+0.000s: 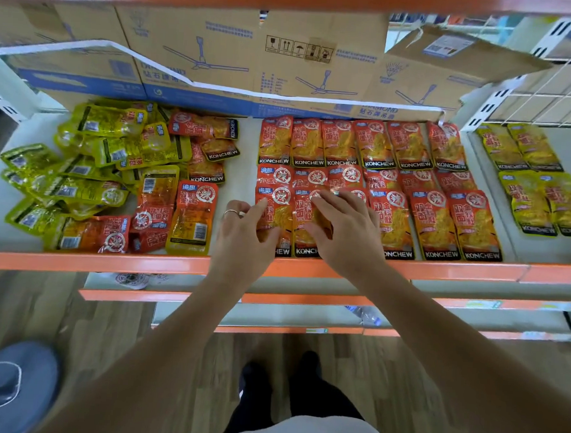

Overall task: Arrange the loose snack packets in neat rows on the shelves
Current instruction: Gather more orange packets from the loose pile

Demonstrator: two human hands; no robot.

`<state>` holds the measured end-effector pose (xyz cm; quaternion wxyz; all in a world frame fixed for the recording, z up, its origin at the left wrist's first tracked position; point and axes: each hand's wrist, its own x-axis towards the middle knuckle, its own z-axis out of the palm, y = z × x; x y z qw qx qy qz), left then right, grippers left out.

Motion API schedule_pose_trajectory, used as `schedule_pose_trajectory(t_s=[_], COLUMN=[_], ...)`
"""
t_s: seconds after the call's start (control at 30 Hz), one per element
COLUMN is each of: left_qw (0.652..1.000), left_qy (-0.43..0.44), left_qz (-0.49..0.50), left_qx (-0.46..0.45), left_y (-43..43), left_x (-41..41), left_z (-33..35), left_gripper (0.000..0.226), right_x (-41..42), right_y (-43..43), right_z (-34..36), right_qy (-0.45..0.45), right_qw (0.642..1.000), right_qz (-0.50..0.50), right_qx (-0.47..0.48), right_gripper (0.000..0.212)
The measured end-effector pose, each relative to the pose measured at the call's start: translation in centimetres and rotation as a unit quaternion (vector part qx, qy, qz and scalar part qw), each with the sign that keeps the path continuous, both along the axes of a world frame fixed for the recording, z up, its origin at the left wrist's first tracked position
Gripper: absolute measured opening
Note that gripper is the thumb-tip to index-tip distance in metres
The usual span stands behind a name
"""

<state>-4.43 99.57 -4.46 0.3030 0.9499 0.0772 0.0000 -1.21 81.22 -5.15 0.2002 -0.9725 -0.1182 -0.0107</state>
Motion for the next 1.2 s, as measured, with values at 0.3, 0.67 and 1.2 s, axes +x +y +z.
schedule_pose_trajectory(t_s=[0.3,0.67,1.2], left_qw=[1.000,0.987,0.940], left_qy=[-0.009,-0.123,-0.232], left_qz=[-0.002,-0.085,-0.236], left_qx=[-0.018,0.061,0.084], left_y=[0.3,-1.6,-21.9], left_x=[0.0,-0.3,0.4], left_z=[0.5,2.6,6.6], left_gripper=[0.055,0.054,0.060], right_x=[-0.4,-2.1,-5.9], right_y=[-0.2,-2.6,-21.5], right_z=[0.6,4.1,8.4], right_qy=[0.000,-0.055,-0.147], right_qw=[1.000,0.998,0.976], right_qz=[0.010,-0.039,-0.152], right_qx=[-0.010,-0.002,0.046], right_gripper=[0.055,0.060,0.063])
